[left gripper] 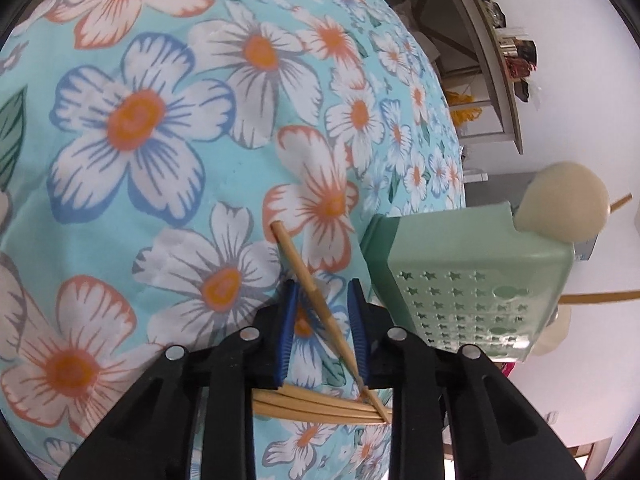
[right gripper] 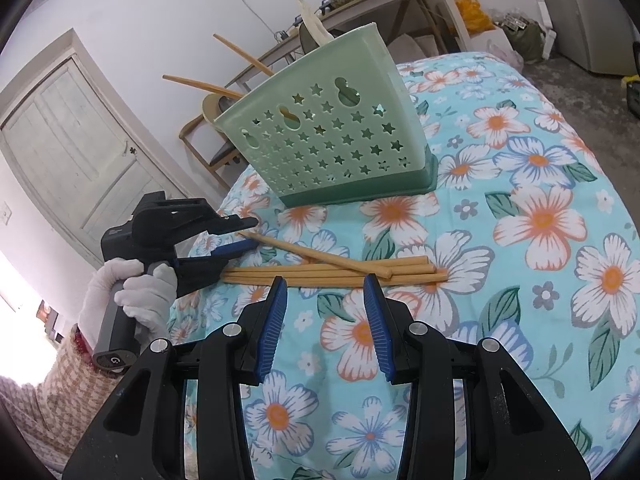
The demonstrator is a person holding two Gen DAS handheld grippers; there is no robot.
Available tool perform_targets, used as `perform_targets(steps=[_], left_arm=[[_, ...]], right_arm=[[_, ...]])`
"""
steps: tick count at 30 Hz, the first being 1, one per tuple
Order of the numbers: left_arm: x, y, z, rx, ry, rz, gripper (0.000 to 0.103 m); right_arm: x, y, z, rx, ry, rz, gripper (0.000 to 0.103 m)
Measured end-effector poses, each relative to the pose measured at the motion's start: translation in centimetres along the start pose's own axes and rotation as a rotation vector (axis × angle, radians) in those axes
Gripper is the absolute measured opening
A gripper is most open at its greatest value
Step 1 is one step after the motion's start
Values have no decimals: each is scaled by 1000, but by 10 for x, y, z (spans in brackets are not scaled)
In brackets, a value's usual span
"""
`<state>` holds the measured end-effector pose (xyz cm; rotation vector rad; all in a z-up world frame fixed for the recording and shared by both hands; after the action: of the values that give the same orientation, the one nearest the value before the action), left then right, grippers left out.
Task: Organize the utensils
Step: 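Reach the left tool to the loose chopsticks and grasp one, then grasp another wooden chopstick with the right tool while the left tool holds its chopstick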
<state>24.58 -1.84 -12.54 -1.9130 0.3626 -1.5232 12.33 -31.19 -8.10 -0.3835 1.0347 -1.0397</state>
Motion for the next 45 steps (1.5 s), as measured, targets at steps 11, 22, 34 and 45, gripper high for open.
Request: perform_targets(steps=[11,22,34,45], left_arm=[[-11,0,3,19,-65,-32,10],[-12,-11,-6,22,-91,-169,6],[7,-57,-20,21,10,-279,5],[10,-82,-35,32,67,-327,5]], right_arm=[[2,-1,-2,1,8,6,39],[8,-2,-2,3,28,9,39],[8,-7,-3,12,31,5,39],[5,-9,-4,18,27,7,39]])
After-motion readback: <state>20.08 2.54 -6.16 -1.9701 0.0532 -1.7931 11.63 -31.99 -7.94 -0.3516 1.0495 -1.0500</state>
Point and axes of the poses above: each gripper's, at about its wrist camera, not at the fingertips, and y roughly the way its jaws point, x to its right, z to its top, the point moved 4 cm from there along y, roughly the way its jaws point, and after that the axes turned 12 degrees about -x, right-handed, at the moved point
